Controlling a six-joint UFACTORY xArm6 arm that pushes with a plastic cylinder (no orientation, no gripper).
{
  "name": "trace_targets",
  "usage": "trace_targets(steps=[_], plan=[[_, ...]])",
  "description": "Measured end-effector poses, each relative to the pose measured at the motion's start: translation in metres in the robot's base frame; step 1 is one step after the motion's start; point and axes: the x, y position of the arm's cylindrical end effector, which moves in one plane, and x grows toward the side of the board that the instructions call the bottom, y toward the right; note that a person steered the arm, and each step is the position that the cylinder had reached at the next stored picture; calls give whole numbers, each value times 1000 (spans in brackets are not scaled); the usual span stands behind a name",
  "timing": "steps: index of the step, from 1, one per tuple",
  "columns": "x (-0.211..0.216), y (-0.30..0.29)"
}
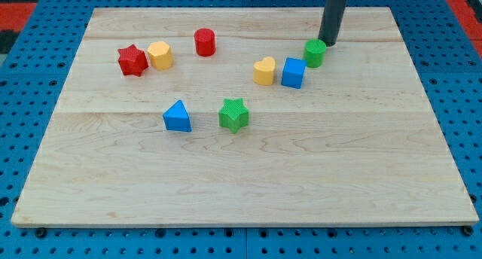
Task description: Move green circle closer to blue cube
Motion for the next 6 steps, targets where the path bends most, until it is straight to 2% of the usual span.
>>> trace_targets(steps=[2, 6], plan=[[0, 25], [15, -20]])
